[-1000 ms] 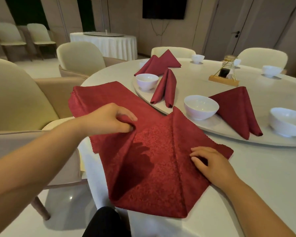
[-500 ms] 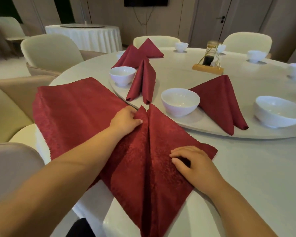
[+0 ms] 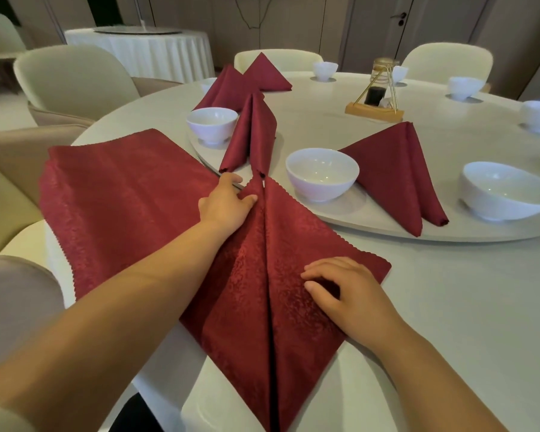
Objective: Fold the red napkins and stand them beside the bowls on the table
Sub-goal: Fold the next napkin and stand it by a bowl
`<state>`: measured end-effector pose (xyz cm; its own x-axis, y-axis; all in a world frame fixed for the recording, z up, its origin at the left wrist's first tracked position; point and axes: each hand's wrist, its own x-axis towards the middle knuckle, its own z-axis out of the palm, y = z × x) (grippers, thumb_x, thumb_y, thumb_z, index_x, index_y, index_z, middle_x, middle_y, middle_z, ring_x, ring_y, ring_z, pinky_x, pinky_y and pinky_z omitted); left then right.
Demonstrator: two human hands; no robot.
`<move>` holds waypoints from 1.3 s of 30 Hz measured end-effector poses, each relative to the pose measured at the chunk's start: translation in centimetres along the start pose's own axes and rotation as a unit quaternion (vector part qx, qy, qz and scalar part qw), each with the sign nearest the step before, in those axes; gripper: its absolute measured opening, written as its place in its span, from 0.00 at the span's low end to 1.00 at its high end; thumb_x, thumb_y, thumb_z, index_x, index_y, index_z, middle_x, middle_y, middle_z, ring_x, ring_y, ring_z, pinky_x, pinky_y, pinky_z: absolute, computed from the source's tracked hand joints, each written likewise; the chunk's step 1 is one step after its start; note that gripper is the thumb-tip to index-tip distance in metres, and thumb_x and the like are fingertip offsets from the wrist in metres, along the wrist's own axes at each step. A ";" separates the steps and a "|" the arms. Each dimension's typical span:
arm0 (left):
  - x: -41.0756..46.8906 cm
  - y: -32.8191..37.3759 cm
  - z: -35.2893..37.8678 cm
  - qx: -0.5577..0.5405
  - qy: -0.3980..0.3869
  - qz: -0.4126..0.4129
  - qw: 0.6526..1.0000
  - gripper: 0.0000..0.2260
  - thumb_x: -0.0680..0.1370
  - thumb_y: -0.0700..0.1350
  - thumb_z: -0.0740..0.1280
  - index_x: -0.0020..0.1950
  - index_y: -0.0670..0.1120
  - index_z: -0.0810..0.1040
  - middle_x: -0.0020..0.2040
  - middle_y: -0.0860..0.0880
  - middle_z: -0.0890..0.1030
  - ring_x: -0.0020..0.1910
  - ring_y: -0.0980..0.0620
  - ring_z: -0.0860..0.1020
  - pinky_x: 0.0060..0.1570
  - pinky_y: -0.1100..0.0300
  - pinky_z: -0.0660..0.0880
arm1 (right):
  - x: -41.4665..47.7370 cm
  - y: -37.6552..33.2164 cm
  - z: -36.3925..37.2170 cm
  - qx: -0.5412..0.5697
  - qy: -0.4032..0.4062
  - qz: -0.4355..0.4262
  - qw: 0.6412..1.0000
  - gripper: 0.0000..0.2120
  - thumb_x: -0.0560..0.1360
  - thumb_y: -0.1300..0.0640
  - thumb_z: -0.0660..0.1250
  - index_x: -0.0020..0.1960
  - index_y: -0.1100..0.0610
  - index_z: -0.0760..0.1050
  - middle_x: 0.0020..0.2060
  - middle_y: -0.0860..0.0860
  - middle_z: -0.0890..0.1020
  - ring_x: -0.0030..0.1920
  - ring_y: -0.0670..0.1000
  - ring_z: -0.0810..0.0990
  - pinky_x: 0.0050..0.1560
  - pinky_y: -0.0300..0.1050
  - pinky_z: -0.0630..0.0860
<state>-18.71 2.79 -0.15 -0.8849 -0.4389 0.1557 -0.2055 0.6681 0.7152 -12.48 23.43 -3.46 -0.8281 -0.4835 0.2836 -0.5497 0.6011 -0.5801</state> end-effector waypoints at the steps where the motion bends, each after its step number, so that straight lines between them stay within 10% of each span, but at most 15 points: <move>1: 0.1 -0.2 -0.2 0.001 -0.003 0.002 1.000 0.19 0.77 0.50 0.64 0.66 0.47 0.67 0.59 0.49 0.76 0.62 0.49 0.71 0.60 0.56 0.58 | 0.0 0.0 0.0 0.000 0.001 0.001 1.000 0.16 0.69 0.45 0.59 0.48 0.51 0.81 0.46 0.38 0.77 0.54 0.44 0.75 0.60 0.45 0.68; 17: -2.9 -4.4 -8.7 0.312 -0.189 -0.066 0.929 0.17 0.76 0.61 0.61 0.45 0.47 0.77 0.48 0.50 0.75 0.52 0.48 0.71 0.60 0.52 0.61 | -0.4 -0.2 -0.1 -0.007 0.036 -0.006 0.999 0.14 0.68 0.49 0.61 0.47 0.53 0.82 0.45 0.38 0.77 0.51 0.44 0.75 0.60 0.49 0.69; 25: -4.1 -4.2 -8.1 0.313 -0.163 -0.044 0.935 0.18 0.73 0.61 0.64 0.38 0.47 0.71 0.37 0.54 0.72 0.50 0.49 0.72 0.52 0.54 0.57 | -0.6 -0.7 0.6 -0.059 0.040 -0.031 0.997 0.26 0.67 0.40 0.51 0.47 0.53 0.82 0.49 0.45 0.82 0.53 0.46 0.76 0.58 0.42 0.59; 31: -6.0 -4.7 -9.2 0.151 -0.076 -0.011 0.986 0.19 0.76 0.48 0.66 0.29 0.46 0.63 0.29 0.49 0.67 0.31 0.51 0.67 0.30 0.56 0.59 | -1.0 -1.1 0.1 -0.066 0.045 -0.055 0.995 0.26 0.68 0.40 0.50 0.49 0.51 0.81 0.52 0.44 0.80 0.54 0.37 0.70 0.65 0.44 0.53; 39: -7.8 -8.1 -12.4 0.199 0.011 -0.065 0.978 0.12 0.77 0.52 0.64 0.43 0.44 0.68 0.47 0.44 0.76 0.52 0.42 0.74 0.42 0.56 0.64 | -1.1 -3.1 2.2 -0.162 0.054 -0.160 0.972 0.16 0.70 0.45 0.57 0.47 0.49 0.81 0.48 0.45 0.83 0.53 0.45 0.78 0.58 0.55 0.64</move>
<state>-4.96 -6.65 1.23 -0.8325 -0.5451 0.0986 -0.4654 0.7848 0.4093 -9.64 20.66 -3.69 -0.6057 -0.6197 0.4990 -0.7726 0.6080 -0.1828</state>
